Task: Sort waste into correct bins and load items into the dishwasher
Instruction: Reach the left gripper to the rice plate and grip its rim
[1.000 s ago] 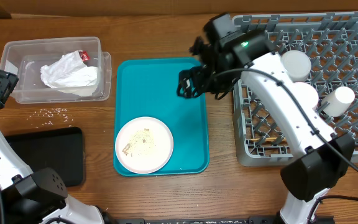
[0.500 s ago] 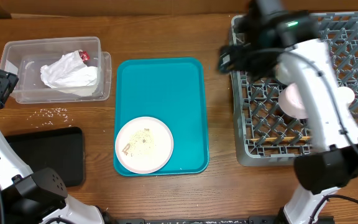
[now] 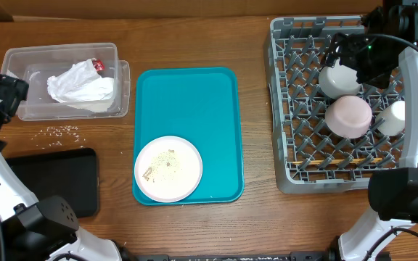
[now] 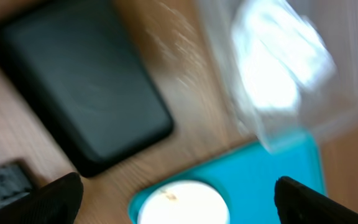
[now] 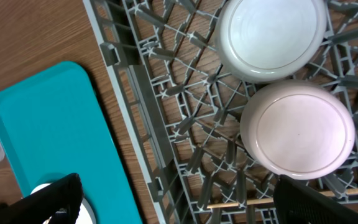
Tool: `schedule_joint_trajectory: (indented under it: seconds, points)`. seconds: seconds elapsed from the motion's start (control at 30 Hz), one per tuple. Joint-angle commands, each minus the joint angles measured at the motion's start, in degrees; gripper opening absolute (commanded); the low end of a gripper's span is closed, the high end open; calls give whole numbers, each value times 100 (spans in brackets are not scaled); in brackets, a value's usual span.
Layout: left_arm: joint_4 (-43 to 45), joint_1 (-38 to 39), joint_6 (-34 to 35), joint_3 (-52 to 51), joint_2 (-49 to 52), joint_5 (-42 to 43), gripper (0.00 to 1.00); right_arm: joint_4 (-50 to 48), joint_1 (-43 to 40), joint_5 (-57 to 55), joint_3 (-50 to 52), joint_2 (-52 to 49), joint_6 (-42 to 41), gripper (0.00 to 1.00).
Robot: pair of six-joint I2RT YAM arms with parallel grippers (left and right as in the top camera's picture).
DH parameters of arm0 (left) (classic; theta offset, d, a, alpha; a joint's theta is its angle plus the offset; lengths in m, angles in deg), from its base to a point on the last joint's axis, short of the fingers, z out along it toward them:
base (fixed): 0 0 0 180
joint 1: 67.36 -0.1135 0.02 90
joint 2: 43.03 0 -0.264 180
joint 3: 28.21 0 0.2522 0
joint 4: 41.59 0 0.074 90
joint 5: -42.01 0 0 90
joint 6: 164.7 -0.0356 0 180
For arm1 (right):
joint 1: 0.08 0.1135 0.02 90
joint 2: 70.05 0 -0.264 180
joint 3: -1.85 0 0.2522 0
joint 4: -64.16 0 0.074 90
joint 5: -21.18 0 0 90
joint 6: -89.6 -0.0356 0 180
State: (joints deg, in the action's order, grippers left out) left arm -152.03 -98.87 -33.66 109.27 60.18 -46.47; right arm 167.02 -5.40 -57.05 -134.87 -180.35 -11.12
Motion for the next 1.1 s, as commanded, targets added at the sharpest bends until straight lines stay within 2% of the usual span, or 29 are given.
schedule_joint_trajectory:
  seconds: [0.0,0.07,0.17,0.33,0.5,0.63,0.67,0.7,0.73,0.87,0.97,1.07]
  points:
    - [-13,127,-1902,-31,55,2597,100,-26,-7,26,-118,186,-39,100]
    - [-13,356,-2855,-90,55,3366,100,-26,-7,26,-118,186,-42,100]
    - [-13,898,-3018,-282,55,3272,100,-26,-7,26,-118,186,-39,100]
    - [-11,2107,-2256,-905,55,2494,100,-26,-7,26,-118,186,-39,100]
    - [286,3501,-1290,-1617,55,1086,100,-26,-7,26,-118,186,-42,100]
    - [699,4264,-1268,-1838,55,901,97,-26,-7,26,-118,186,-42,100]
    - [706,4441,-1268,-1856,55,896,100,-26,-7,26,-118,186,-42,100]
    - [769,4566,-1263,-1858,55,896,100,-26,-7,26,-118,186,-39,100]
    - [1198,4839,-1272,-1858,55,848,100,-26,-7,26,-118,186,-42,100]
    - [1563,5329,-1058,-1976,57,662,99,-26,-7,26,-118,186,-39,100]
    - [1585,5698,-455,-2164,109,205,95,-26,-7,26,-118,186,-39,100]
    - [1637,6078,264,-2549,170,-186,86,-26,-7,26,-118,186,-42,100]
